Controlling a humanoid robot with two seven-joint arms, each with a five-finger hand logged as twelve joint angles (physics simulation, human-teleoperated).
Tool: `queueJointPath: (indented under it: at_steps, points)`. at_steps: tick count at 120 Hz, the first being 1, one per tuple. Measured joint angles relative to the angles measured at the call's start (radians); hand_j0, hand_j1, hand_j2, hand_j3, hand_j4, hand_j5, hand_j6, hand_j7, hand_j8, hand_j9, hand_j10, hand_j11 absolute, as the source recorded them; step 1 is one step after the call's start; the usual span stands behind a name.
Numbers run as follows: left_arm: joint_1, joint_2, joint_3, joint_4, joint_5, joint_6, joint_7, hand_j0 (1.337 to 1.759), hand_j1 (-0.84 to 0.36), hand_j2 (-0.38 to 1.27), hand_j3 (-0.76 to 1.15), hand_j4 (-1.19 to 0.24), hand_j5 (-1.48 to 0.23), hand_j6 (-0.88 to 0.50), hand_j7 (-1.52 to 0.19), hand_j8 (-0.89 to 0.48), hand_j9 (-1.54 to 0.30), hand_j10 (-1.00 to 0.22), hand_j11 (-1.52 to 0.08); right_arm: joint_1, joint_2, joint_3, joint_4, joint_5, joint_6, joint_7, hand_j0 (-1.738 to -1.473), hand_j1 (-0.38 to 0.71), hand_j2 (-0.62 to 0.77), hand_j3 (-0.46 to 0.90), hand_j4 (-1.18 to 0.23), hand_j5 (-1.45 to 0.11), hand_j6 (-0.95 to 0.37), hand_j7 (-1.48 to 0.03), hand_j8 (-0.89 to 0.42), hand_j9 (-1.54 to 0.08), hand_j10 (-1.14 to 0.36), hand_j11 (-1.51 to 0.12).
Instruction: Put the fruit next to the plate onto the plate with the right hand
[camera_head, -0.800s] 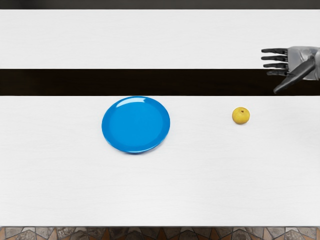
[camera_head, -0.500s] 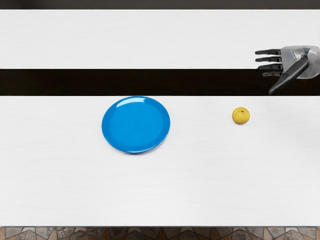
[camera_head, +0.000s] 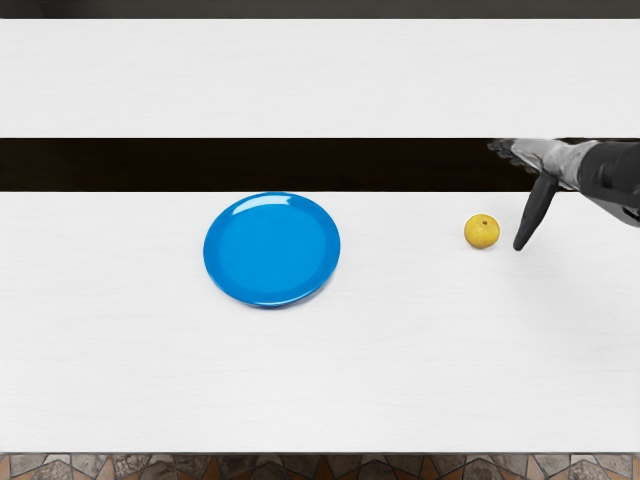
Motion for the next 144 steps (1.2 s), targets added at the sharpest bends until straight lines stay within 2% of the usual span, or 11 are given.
queueJointPath:
  at_steps: [13, 28, 94, 144]
  points:
    - [0.000, 0.000, 0.000, 0.000, 0.000, 0.000, 0.000, 1.658, 0.35, 0.00, 0.00, 0.00, 0.00, 0.00, 0.00, 0.00, 0.00, 0.00, 0.00, -0.033, 0.046, -0.001, 0.021, -0.118, -0.074, -0.004, -1.658, -0.35, 0.00, 0.00, 0.00, 0.00, -0.01, 0.00, -0.01, 0.00, 0.00, 0.00]
    - [0.000, 0.000, 0.000, 0.000, 0.000, 0.000, 0.000, 1.658, 0.35, 0.00, 0.00, 0.00, 0.00, 0.00, 0.00, 0.00, 0.00, 0.00, 0.00, -0.052, 0.076, -0.006, 0.028, -0.174, -0.102, -0.006, -1.658, -0.31, -0.01, 0.00, -0.04, -0.05, -0.04, -0.05, -0.04, -0.05, -0.04, -0.05]
    - [0.000, 0.000, 0.000, 0.000, 0.000, 0.000, 0.000, 1.658, 0.35, 0.00, 0.00, 0.00, 0.00, 0.00, 0.00, 0.00, 0.00, 0.00, 0.00, -0.104, 0.107, -0.033, 0.029, -0.245, -0.178, -0.006, -1.658, -0.08, -0.04, 0.00, -0.23, -0.29, -0.23, -0.29, -0.23, -0.29, -0.23, -0.29]
    - [0.000, 0.000, 0.000, 0.000, 0.000, 0.000, 0.000, 1.658, 0.35, 0.00, 0.00, 0.00, 0.00, 0.00, 0.00, 0.00, 0.00, 0.00, 0.00, -0.158, 0.124, -0.033, 0.021, -0.286, -0.249, -0.006, -1.658, -0.01, -0.05, 0.00, -0.29, -0.37, -0.29, -0.37, -0.29, -0.37, -0.29, -0.37]
